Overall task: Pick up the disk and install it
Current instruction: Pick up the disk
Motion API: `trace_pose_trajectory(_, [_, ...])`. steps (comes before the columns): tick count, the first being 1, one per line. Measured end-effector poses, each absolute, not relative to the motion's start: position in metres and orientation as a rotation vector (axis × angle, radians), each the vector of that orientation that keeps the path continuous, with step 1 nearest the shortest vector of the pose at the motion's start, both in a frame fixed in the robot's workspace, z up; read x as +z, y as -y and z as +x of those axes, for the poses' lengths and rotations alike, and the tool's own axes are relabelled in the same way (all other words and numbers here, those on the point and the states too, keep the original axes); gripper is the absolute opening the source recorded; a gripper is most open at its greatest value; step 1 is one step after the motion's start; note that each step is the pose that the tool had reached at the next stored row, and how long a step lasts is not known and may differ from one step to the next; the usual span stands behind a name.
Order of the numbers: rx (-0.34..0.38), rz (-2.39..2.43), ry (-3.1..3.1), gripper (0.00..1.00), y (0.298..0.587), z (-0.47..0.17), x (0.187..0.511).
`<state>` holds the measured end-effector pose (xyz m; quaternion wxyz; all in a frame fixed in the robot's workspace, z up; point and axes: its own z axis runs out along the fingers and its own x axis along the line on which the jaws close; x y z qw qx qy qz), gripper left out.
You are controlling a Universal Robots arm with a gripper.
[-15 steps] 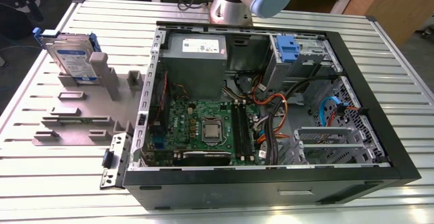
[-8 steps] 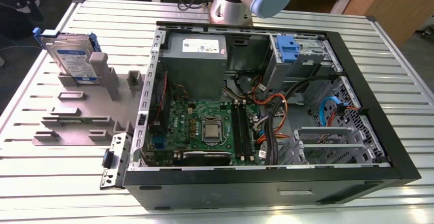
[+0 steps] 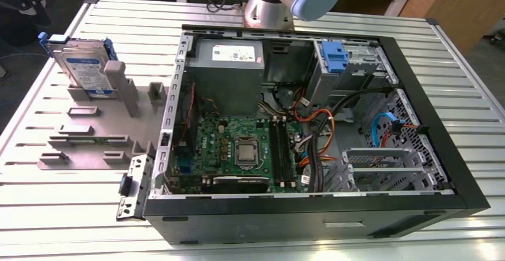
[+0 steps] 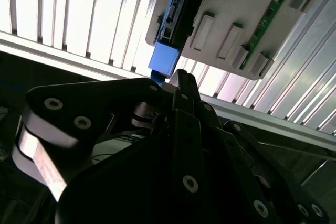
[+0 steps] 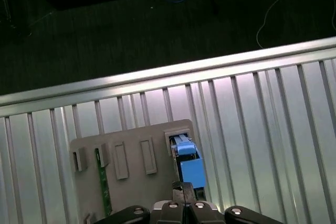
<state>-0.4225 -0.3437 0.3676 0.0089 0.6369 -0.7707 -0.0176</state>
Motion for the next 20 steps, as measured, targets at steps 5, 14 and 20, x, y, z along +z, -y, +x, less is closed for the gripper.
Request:
trace_pose_trajectory(5, [-0.055,2.0,2.4,0.11,0.3419,-0.4225,0.3664])
trace_pose_trajectory(14, [-0.054,2.096,2.314,0.11,0.3417,-0.4227,0.3654])
trace_pose_trajectory(20, [-0.053,2.096,2.314,0.35,0.3402,-0.423,0.3642])
